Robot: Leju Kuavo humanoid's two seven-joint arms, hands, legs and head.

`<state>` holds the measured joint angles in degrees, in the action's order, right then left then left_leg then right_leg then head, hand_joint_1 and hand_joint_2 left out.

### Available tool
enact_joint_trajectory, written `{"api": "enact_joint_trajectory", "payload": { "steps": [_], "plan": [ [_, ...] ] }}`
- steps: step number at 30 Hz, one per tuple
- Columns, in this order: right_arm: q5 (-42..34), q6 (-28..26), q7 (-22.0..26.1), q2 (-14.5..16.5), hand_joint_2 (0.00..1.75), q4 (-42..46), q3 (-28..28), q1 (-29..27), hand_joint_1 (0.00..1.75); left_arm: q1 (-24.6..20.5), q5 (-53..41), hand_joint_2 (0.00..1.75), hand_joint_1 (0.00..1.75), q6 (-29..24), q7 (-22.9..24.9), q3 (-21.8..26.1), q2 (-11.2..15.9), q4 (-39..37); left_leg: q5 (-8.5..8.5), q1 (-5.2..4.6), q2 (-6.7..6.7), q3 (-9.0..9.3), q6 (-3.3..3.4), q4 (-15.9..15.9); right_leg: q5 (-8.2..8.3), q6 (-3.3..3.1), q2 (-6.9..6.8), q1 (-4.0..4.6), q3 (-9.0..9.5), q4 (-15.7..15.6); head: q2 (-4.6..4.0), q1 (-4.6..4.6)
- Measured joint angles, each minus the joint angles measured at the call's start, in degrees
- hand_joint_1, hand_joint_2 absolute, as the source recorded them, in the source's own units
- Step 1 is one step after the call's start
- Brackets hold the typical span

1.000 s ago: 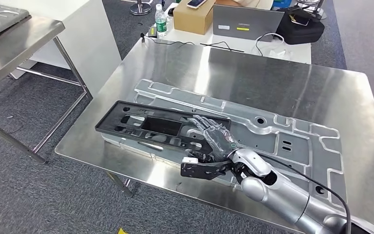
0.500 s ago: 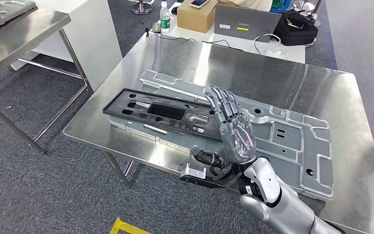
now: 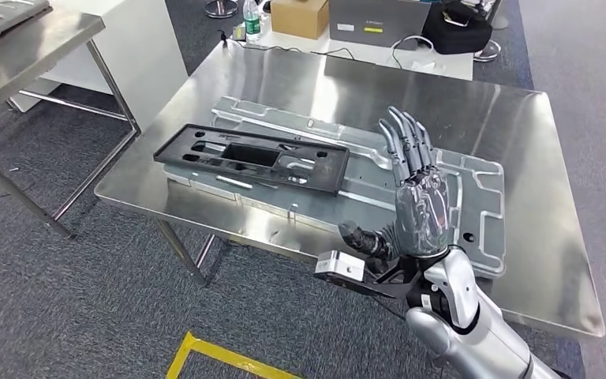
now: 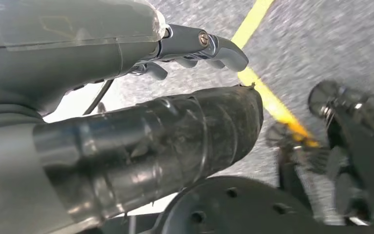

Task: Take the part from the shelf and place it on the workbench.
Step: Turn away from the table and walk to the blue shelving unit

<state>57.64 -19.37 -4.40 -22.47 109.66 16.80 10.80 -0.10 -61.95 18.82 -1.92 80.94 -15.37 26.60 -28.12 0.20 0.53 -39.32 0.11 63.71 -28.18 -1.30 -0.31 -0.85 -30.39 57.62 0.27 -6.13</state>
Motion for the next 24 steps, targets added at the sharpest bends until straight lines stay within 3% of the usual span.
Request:
{"api": "enact_joint_trajectory", "payload": {
  "steps": [2,3,4,5,7,9,10,12,13,14,16,17,18,19,20,21,22,24],
  "plan": [
    [0.00,0.00,0.01,0.00,0.00,0.08,-0.01,-0.20,0.00,0.00,-0.04,0.00,0.00,0.00,-0.01,0.00,0.00,0.00,-5.06,0.27,-0.04,-1.37,-0.42,6.82,1.36,-0.21,-0.02,0.01,-1.72,0.07,-0.01,0.01],
    [0.00,0.00,0.01,0.00,0.00,0.10,-0.02,-0.34,0.00,-0.02,-0.05,0.00,0.00,0.00,-0.01,0.00,0.00,0.00,-5.58,0.40,-0.04,-1.32,-0.58,9.38,2.03,-0.11,-0.02,0.00,-2.64,0.16,0.00,0.02],
    [0.00,0.00,0.01,0.00,0.00,0.11,-0.02,-0.45,0.00,-0.05,-0.05,0.00,0.00,0.00,-0.01,0.00,0.00,0.00,-4.75,0.52,-0.04,-0.55,-0.70,10.41,2.67,0.04,-0.03,-0.03,-3.52,0.30,0.00,0.02],
    [0.00,0.00,0.01,-0.01,0.00,0.12,-0.03,-0.53,0.00,-0.10,-0.05,0.00,0.00,0.00,-0.01,0.00,0.00,0.00,-3.18,0.63,-0.04,1.14,-0.76,9.62,3.28,0.25,-0.03,-0.09,-4.42,0.51,0.00,0.02],
    [-0.19,0.03,0.04,-0.04,0.00,0.31,-0.11,-0.60,0.00,-0.26,-0.14,0.00,0.00,0.00,-0.05,0.00,0.01,0.00,-1.45,0.77,-0.15,7.01,-0.70,3.23,4.31,0.83,0.02,-0.16,-6.04,1.15,0.01,0.03],
    [-0.83,0.15,0.21,-0.22,0.00,0.72,-0.27,-0.61,0.00,-0.40,-0.43,0.00,0.00,-0.01,-0.17,0.00,0.01,0.00,-2.73,0.60,-0.44,11.90,-0.23,-3.88,5.28,1.61,0.02,-0.08,-7.12,1.70,0.02,0.02],
    [-1.27,0.27,0.39,-0.40,0.00,0.91,-0.33,-0.65,0.00,-0.42,-0.69,0.00,0.00,-0.01,-0.25,0.00,0.01,0.00,-3.38,0.41,-0.56,12.87,0.14,-5.78,5.81,2.02,-0.03,-0.03,-7.36,1.71,0.02,0.01],
    [-2.16,0.54,0.94,-0.89,0.87,1.04,-0.40,-0.91,0.00,-0.31,-1.27,0.00,0.00,-0.05,-0.42,0.00,0.03,0.00,-2.84,0.34,-0.44,12.23,1.13,-6.40,6.63,2.77,-0.08,-0.18,-7.56,1.54,0.01,0.01],
    [-2.56,0.66,1.31,-1.21,1.31,1.10,-0.49,-1.21,0.00,-0.25,-1.59,0.00,0.00,-0.11,-0.47,0.00,0.06,0.00,-2.24,0.34,-0.29,11.79,1.62,-6.48,5.76,3.05,-0.06,-0.30,-7.88,2.03,0.00,-0.02],
    [-2.84,0.72,1.70,-1.54,1.75,1.15,-0.60,-1.57,0.00,-0.18,-1.92,0.00,0.00,-0.17,-0.51,0.00,0.10,0.00,-1.56,0.37,-0.16,11.20,2.18,-6.58,3.70,3.25,-0.01,-0.42,-8.41,3.48,0.00,-0.02],
    [-2.99,0.77,2.52,-2.22,1.75,1.28,-0.85,-2.33,0.00,-0.09,-2.59,0.00,0.00,-0.32,-0.51,0.00,0.24,0.00,-0.24,0.15,-0.10,9.70,2.91,-6.57,-2.60,3.43,0.05,-0.47,-9.86,9.22,-0.01,-0.05],
    [-2.96,0.77,2.87,-2.54,1.75,1.31,-0.92,-2.73,0.00,-0.05,-2.93,0.00,0.00,-0.37,-0.51,-0.01,0.32,0.00,0.43,-0.03,-0.21,8.85,3.15,-6.51,-4.99,3.45,0.06,-0.45,-10.38,12.70,-0.01,-0.04],
    [-2.91,0.79,3.19,-2.87,1.75,1.33,-0.97,-3.19,0.00,-0.04,-3.25,0.00,0.00,-0.44,-0.51,-0.01,0.37,-0.01,1.13,-0.23,-0.41,7.91,3.22,-6.40,-5.89,3.40,0.07,-0.39,-10.41,15.44,-0.01,-0.05],
    [-2.86,0.81,3.46,-3.24,1.75,1.33,-1.01,-3.68,0.00,-0.06,-3.57,0.00,0.00,-0.53,-0.52,-0.02,0.40,-0.02,1.84,-0.42,-0.72,6.89,3.26,-6.20,-5.33,3.24,0.12,-0.30,-9.76,16.84,-0.01,-0.03],
    [-2.82,0.83,3.67,-3.59,1.75,1.33,-1.05,-4.11,0.00,-0.07,-3.84,0.00,0.00,-0.62,-0.52,-0.02,0.42,-0.04,2.49,-0.59,-1.14,5.85,3.26,-5.93,-3.78,2.91,0.27,-0.10,-8.21,16.44,-0.01,-0.04],
    [-2.80,0.85,3.86,-3.92,1.75,1.33,-1.12,-4.45,0.00,-0.10,-4.06,0.00,0.00,-0.74,-0.53,-0.02,0.41,-0.07,3.11,-0.75,-1.61,4.84,3.22,-5.66,-2.12,2.38,0.70,0.18,-5.78,14.25,-0.01,-0.04],
    [-2.80,0.90,4.05,-4.26,1.75,1.37,-1.22,-4.68,0.00,-0.22,-4.31,0.00,0.00,-0.87,-0.54,-0.03,0.33,-0.16,3.68,-0.82,-2.06,4.00,3.14,-5.40,-1.47,1.60,1.74,0.55,-2.70,10.62,0.00,-0.02],
    [-2.92,1.34,4.47,-4.91,1.75,1.56,-1.51,-5.36,0.00,-0.45,-4.88,0.00,0.00,-1.22,-0.55,-0.03,0.23,-0.37,4.87,-0.89,-3.02,2.91,2.80,-5.18,-2.45,0.41,3.51,1.05,2.62,2.89,0.01,-0.02]
  ]
}}
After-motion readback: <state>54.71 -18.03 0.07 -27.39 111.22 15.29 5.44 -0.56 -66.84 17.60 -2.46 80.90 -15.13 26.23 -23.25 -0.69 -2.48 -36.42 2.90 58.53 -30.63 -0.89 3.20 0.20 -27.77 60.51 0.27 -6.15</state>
